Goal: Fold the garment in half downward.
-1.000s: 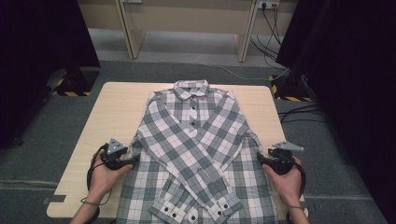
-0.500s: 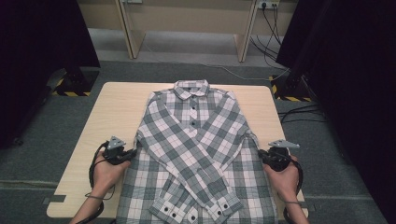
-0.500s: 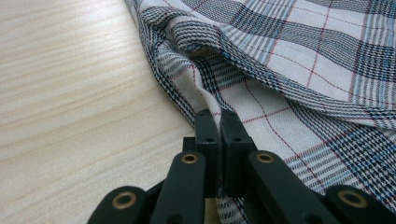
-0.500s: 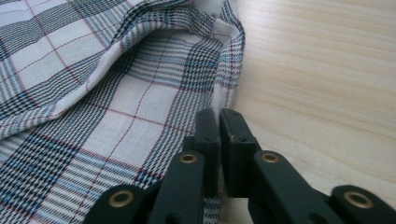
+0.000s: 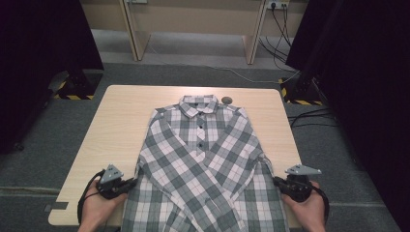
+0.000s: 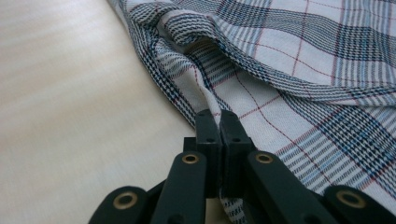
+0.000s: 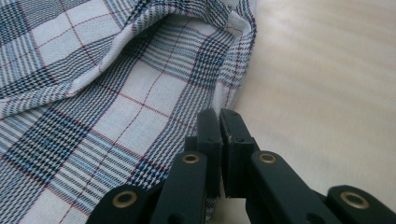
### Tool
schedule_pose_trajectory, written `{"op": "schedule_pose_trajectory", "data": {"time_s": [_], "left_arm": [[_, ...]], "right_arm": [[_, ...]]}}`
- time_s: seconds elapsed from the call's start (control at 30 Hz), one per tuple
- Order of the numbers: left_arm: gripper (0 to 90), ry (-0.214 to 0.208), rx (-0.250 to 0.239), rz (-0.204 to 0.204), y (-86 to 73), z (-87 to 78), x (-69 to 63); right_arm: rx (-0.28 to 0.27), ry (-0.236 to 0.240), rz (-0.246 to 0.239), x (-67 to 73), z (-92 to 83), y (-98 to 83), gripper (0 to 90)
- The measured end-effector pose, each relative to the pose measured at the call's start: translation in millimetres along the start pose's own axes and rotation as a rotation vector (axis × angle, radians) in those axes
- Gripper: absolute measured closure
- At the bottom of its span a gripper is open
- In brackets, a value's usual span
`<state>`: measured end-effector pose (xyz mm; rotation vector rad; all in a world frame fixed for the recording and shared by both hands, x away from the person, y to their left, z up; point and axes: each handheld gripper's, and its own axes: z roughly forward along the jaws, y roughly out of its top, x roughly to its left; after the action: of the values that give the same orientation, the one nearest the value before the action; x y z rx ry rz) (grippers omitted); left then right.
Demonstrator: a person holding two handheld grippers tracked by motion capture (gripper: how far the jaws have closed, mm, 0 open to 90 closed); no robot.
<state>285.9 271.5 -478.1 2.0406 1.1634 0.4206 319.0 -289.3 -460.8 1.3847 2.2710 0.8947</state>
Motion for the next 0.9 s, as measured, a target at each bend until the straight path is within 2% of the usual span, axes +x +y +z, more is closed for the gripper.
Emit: {"op": "schedule_pose_trajectory", "data": {"time_s": [0.13, 0.2, 0.27, 0.3, 0.37, 0.43, 0.5, 0.57, 0.6, 0.7, 0.8, 0.9], "left_arm": [[87.6, -0.019, -0.004, 0.01, -15.8, -14.8, -12.0], [87.5, -0.026, -0.002, 0.022, -18.5, -18.4, -13.9], [84.5, -0.021, -0.015, 0.046, -17.1, -21.4, -14.0], [75.0, -0.013, -0.021, 0.048, -14.6, -23.0, -12.8], [49.5, -0.011, -0.038, 0.025, -6.5, -27.5, -7.5], [38.6, 0.004, -0.093, 0.002, 9.4, -34.6, 2.3], [33.3, 0.015, -0.145, -0.006, 28.3, -35.4, 13.0], [32.0, 0.035, -0.176, 0.007, 48.2, -29.2, 23.6], [32.0, 0.056, -0.191, 0.016, 63.5, -21.4, 31.4], [33.1, 0.057, -0.203, 0.026, 99.4, 5.1, 47.8], [33.8, 0.069, -0.19, 0.031, 127.6, 35.8, 61.5], [33.3, 0.075, -0.159, 0.032, 146.6, 63.5, 72.1]], "right_arm": [[0.009, 0.033, 0.002, 5.8, -16.1, -15.4, 87.9], [0.016, 0.04, -0.006, 8.1, -19.1, -19.5, 87.2], [0.023, 0.038, -0.02, 9.6, -21.0, -20.0, 82.3], [0.017, 0.028, -0.024, 9.5, -22.8, -18.6, 75.0], [-0.021, 0.022, -0.009, 7.6, -27.6, -13.1, 62.9], [-0.066, 0.017, 0.002, 4.3, -31.5, -4.9, 53.4], [-0.109, 0.007, 0.014, 0.0, -33.3, 10.4, 48.1], [-0.137, -0.003, 0.001, -4.0, -29.8, 28.1, 46.0], [-0.145, -0.006, -0.004, -5.4, -27.4, 35.7, 45.2], [-0.167, -0.006, -0.011, -10.0, -11.6, 71.3, 44.1], [-0.175, -0.003, -0.021, -14.6, 5.9, 99.5, 43.4], [-0.163, 0.002, -0.01, -20.5, 28.7, 126.5, 41.9]]}}
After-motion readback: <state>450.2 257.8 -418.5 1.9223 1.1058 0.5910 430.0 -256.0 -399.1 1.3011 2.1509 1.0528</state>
